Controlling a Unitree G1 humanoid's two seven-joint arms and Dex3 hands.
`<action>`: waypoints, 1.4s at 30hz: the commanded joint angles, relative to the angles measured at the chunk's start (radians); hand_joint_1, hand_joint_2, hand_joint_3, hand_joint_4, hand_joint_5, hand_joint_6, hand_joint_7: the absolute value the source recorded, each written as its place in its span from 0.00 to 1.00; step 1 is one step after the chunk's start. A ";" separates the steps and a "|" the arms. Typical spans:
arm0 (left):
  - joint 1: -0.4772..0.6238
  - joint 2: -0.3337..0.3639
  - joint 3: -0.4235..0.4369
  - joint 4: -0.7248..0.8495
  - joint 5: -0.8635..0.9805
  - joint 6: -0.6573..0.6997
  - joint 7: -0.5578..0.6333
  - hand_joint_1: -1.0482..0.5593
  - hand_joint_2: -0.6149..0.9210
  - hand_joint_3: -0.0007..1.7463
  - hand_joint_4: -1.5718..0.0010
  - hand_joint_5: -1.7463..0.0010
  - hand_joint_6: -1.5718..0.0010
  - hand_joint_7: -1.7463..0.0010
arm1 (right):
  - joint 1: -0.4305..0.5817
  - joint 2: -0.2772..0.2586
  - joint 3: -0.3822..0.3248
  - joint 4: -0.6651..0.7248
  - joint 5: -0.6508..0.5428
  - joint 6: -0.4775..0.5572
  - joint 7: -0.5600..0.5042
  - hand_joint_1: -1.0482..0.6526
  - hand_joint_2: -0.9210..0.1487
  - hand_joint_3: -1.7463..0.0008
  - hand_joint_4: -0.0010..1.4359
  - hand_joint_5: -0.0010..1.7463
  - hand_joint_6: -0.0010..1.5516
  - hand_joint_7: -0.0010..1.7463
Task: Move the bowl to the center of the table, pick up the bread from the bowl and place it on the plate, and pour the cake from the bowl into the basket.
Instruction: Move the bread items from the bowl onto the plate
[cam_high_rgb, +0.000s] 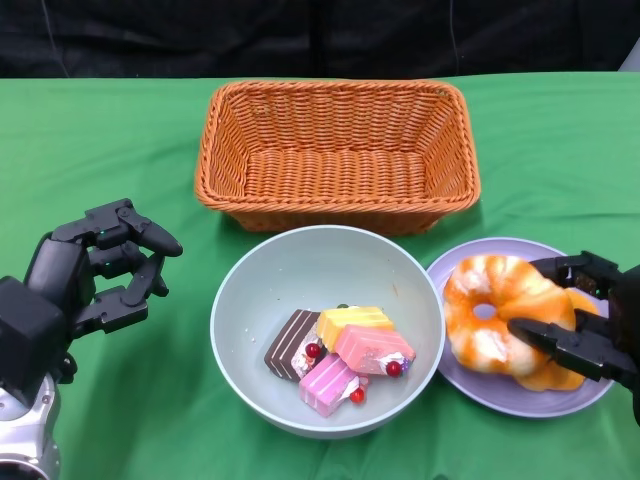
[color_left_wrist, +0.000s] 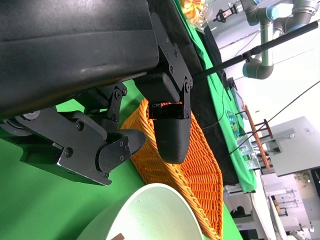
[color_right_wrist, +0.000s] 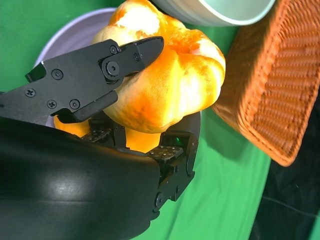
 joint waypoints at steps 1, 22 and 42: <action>-0.007 0.020 0.008 0.003 0.001 -0.004 0.007 0.67 0.85 0.52 0.51 0.11 0.49 0.33 | -0.001 -0.025 -0.004 0.005 -0.007 0.000 0.002 0.50 0.00 0.89 0.39 0.87 0.36 0.65; -0.004 0.020 0.018 -0.003 -0.016 0.005 -0.015 0.68 0.85 0.53 0.52 0.10 0.50 0.32 | -0.051 -0.045 0.113 0.206 -0.200 -0.185 -0.072 0.46 0.00 0.91 0.46 0.74 0.46 0.44; -0.005 0.025 0.016 -0.001 -0.007 0.015 -0.011 0.66 0.84 0.52 0.51 0.11 0.50 0.31 | 0.002 -0.042 0.177 0.101 -0.393 -0.185 -0.197 0.37 0.00 0.94 0.26 0.08 0.22 0.00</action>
